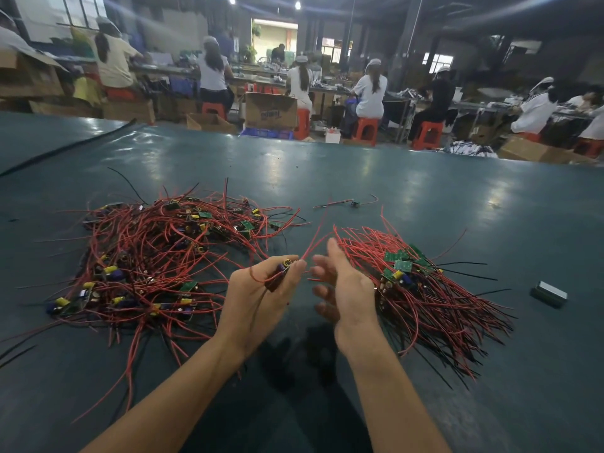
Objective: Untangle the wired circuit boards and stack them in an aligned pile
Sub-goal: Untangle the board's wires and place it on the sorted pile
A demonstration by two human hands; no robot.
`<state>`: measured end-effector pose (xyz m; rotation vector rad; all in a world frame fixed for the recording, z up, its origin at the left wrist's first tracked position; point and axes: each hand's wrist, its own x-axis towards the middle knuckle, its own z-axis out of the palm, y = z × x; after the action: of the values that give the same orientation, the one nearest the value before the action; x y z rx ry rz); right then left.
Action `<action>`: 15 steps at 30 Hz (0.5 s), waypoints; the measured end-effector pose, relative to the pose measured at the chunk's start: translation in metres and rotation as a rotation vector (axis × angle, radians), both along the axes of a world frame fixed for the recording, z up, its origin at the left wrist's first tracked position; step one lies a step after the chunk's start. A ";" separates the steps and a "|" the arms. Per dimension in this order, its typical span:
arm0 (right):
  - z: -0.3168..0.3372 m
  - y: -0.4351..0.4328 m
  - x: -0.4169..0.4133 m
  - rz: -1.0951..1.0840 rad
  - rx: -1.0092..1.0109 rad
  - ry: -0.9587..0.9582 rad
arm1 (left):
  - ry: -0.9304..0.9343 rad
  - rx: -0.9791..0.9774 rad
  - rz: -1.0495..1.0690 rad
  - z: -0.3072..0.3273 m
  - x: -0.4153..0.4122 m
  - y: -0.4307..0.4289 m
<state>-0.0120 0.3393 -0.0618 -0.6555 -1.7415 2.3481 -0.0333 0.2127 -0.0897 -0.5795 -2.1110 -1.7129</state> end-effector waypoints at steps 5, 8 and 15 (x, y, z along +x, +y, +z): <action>0.002 -0.017 0.007 0.210 0.135 0.110 | 0.151 -0.317 0.082 0.000 0.000 -0.011; 0.002 -0.015 0.005 0.137 0.101 0.124 | 0.265 -0.524 0.101 0.005 0.000 -0.013; 0.006 -0.004 0.003 -0.049 -0.246 0.217 | 0.217 -0.559 0.078 0.009 -0.005 -0.018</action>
<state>-0.0094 0.3358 -0.0557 -0.4484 -1.3478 2.5143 -0.0388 0.1950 -0.0805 -0.7782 -2.4046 -0.9529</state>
